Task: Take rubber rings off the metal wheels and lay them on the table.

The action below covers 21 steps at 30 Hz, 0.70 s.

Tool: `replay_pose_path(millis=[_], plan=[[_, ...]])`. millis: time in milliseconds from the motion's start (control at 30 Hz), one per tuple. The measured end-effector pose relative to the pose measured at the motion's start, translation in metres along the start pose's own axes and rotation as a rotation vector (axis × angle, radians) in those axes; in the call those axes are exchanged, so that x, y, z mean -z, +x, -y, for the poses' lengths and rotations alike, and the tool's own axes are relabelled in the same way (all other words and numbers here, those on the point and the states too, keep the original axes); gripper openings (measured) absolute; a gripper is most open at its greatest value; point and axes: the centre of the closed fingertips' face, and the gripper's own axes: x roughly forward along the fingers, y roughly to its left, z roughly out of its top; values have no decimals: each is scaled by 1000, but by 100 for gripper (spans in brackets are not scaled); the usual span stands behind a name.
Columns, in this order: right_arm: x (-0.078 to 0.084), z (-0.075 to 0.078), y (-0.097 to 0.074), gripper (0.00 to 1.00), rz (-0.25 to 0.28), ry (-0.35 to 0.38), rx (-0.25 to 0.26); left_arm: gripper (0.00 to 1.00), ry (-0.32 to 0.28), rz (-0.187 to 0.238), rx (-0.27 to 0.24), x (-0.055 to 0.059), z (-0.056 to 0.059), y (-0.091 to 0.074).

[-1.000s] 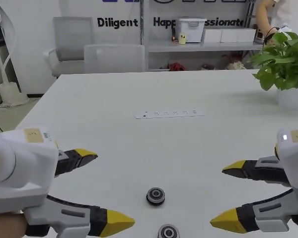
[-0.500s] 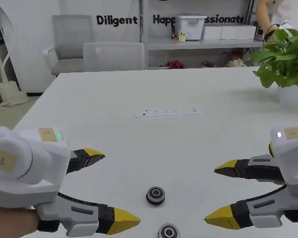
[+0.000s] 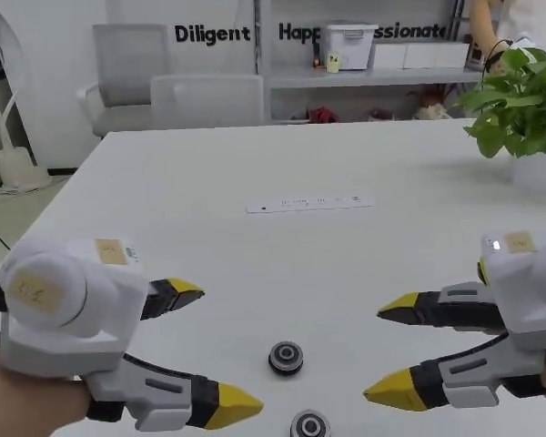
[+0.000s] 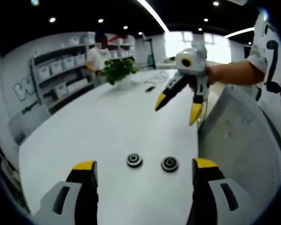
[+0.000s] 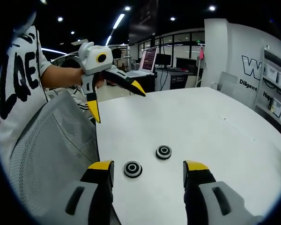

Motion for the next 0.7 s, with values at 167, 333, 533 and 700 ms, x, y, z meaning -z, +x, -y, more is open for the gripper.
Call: replay_pose_path(millis=[167, 333, 533, 700], plan=[[-1, -1, 4, 57, 0, -22, -17, 83, 0, -8, 9, 1, 0, 5], [0, 1, 7, 57, 5, -21, -31, 83, 1, -10, 18, 1, 1, 9], [6, 3, 11, 56, -9, -28, -46, 83, 9, -15, 33, 1, 2, 15], [10, 4, 13, 55, -16, -36, -59, 82, 10, -19, 47, 2, 4, 21]])
